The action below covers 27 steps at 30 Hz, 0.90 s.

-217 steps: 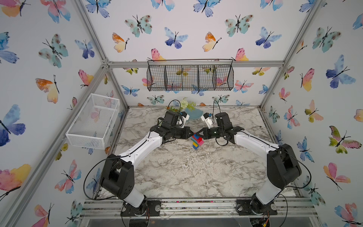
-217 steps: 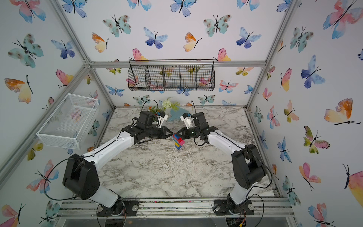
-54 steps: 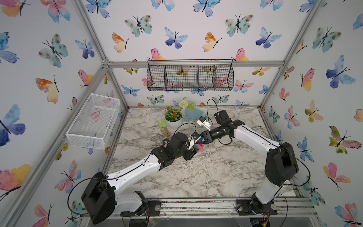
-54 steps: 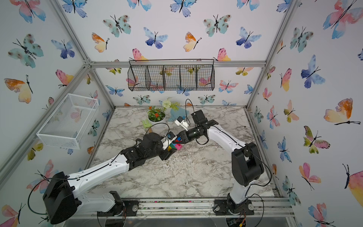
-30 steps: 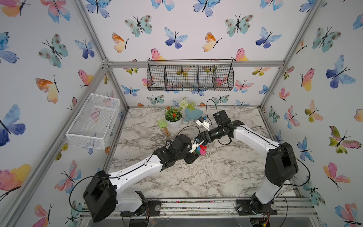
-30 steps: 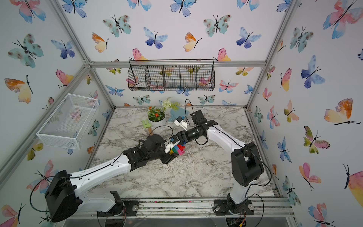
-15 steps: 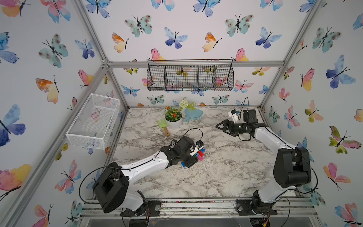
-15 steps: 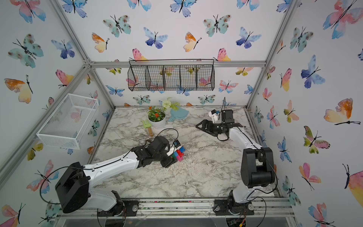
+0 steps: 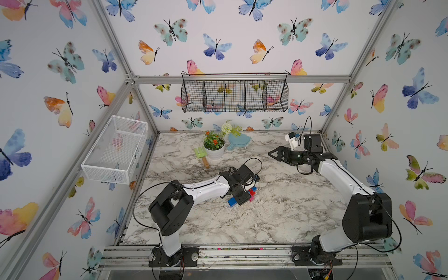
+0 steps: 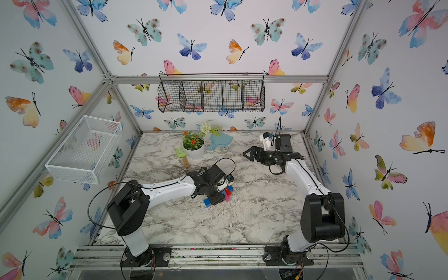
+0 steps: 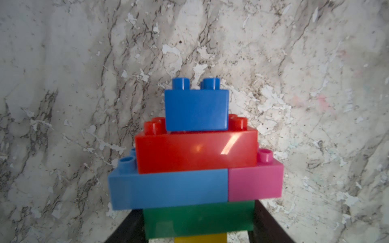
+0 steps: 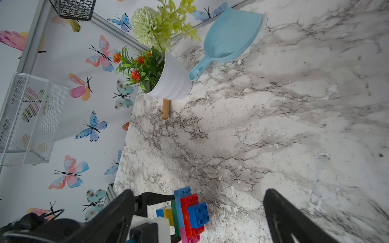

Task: Assemble a spoon with lego
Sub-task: Place the lego brick at the center of the board, then reset both arms

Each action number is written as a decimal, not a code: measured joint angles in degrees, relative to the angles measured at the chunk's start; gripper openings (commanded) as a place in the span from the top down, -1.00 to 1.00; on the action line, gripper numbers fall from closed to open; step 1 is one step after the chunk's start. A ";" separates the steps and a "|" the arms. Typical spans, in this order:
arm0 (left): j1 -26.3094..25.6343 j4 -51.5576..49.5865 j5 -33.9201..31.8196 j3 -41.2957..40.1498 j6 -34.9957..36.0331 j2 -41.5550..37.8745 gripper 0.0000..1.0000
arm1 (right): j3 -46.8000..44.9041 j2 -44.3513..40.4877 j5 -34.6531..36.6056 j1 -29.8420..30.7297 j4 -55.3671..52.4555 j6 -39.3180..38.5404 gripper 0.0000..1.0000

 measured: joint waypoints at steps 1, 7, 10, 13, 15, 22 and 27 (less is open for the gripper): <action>-0.02 -0.37 -0.02 0.39 -0.07 0.85 -0.22 | -0.07 -0.98 0.46 -0.15 -0.24 -0.24 -0.96; -0.04 -2.43 -0.35 2.99 -0.76 4.17 -0.98 | -0.09 -5.55 1.40 -0.70 -1.64 -1.25 -0.96; -0.13 -2.71 0.07 4.37 -1.73 4.55 -0.97 | -0.17 -6.78 1.33 -0.70 -2.01 -1.62 -0.96; -0.24 -2.12 0.24 4.85 -2.32 3.85 -0.97 | -0.70 -8.09 1.75 -0.70 -2.71 -1.84 -0.96; 0.35 -0.96 0.26 3.63 -3.21 1.81 -0.96 | -0.76 -9.35 3.17 -0.70 -3.23 -2.08 -0.96; 16.22 16.63 0.39 -18.01 -14.27 -30.12 -0.97 | -4.02 -18.73 16.09 -1.09 -1.88 -3.48 -0.97; 28.57 40.09 -13.90 -41.27 -20.02 -62.01 -0.97 | -17.35 -23.15 31.39 -1.66 8.00 -4.83 -0.96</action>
